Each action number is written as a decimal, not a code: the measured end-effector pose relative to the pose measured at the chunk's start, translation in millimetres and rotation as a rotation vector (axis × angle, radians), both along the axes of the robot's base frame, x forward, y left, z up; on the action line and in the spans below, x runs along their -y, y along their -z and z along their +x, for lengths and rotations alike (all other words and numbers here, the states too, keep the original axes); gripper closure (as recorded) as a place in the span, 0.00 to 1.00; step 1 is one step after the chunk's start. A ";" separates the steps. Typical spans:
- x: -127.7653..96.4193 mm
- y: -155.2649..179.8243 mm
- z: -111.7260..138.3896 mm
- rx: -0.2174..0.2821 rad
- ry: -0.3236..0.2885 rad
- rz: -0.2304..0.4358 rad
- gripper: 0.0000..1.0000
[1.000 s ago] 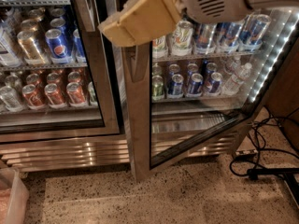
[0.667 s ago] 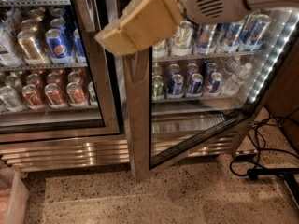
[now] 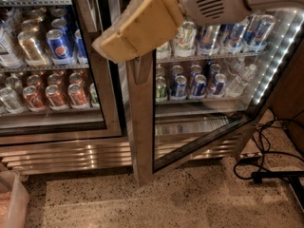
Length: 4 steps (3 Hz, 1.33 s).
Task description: Open right fridge door
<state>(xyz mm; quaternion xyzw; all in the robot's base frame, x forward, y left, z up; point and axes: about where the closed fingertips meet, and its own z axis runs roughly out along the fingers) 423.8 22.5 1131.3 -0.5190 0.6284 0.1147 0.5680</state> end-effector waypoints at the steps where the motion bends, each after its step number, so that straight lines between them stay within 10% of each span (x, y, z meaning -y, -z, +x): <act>1: 0.0 0.0 0.0 0.000 0.000 0.000 0.00; 4: 0.0 0.0 0.0 0.000 0.000 0.000 0.00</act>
Offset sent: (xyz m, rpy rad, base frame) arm 0.0063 0.0117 -0.0006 -0.0064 -0.0571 -0.0215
